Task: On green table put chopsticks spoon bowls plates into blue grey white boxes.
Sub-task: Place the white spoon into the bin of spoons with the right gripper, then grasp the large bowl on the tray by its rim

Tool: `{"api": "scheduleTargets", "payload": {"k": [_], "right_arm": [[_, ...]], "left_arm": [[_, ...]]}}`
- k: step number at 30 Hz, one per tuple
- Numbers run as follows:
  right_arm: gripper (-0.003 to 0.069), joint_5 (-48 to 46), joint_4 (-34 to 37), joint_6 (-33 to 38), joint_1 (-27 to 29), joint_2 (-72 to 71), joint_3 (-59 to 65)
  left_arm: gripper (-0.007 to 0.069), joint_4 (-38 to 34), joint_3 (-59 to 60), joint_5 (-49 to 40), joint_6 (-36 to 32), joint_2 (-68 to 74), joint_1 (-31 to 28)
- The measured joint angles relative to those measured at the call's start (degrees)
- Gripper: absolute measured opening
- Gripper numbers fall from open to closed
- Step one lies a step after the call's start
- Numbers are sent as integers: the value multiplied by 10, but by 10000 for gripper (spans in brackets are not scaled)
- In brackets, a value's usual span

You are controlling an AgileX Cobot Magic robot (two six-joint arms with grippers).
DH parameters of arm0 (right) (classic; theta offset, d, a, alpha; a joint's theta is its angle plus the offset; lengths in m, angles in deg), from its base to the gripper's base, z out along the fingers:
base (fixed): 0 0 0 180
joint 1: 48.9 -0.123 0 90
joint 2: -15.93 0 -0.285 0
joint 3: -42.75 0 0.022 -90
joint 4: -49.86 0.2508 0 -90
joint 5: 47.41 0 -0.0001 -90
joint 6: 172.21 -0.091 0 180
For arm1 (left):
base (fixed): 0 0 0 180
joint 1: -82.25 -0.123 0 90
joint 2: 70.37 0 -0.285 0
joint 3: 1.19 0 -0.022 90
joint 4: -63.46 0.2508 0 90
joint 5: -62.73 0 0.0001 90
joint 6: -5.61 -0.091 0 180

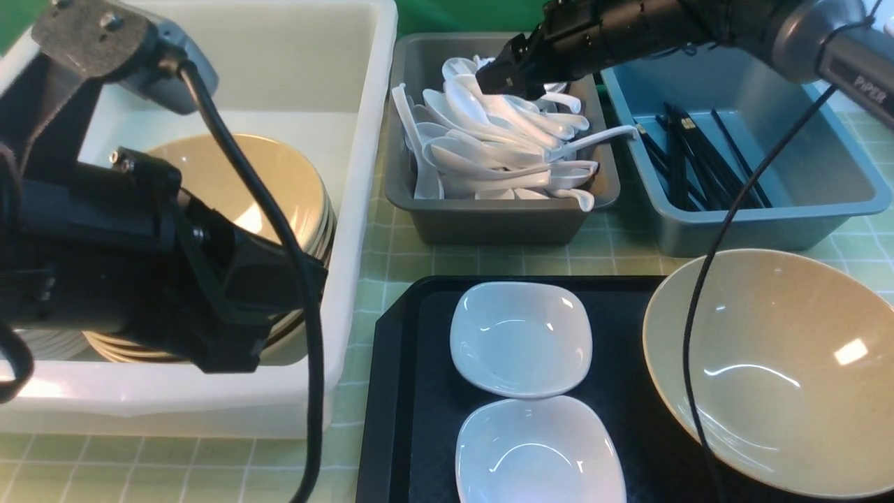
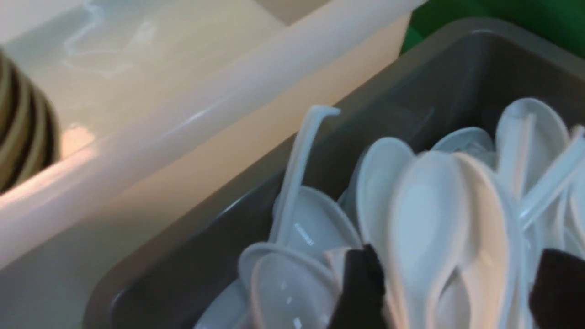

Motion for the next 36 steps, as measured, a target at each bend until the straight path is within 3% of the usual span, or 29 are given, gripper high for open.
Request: {"api": "scheduleTargets", "payload": {"k": [4, 8, 9, 10, 12, 15, 21, 26, 31, 36], "right_arm": [[528, -92, -3, 21, 23, -63, 0], [442, -147, -12, 24, 46, -169, 26], [336, -161, -42, 24, 52, -248, 63], [312, -163, -50, 23, 53, -256, 72], [135, -194, -97, 13, 54, -365, 138], [52, -231, -128, -9, 54, -452, 210], [25, -250, -165, -44, 54, -660, 422], [25, -169, -166, -100, 54, -842, 623], [25, -108, -185, -213, 54, -961, 744], [25, -107, -196, -228, 54, -1003, 778]], "left_arm": [[-2, 0, 0, 5, 2, 0, 0], [-2, -2, 0, 24, 3, 0, 0], [-2, -6, 0, 35, 3, 0, 0], [-2, -8, 0, 36, 3, 0, 0], [-2, -29, 0, 38, 3, 4, 0], [-2, -60, 0, 34, 3, 18, 0], [1, -130, -1, 28, 1, 92, 26], [61, -122, -52, 17, 12, 210, 88], [213, -82, -152, 17, 63, 334, 142], [426, -68, -280, 17, 82, 481, 159]]}}
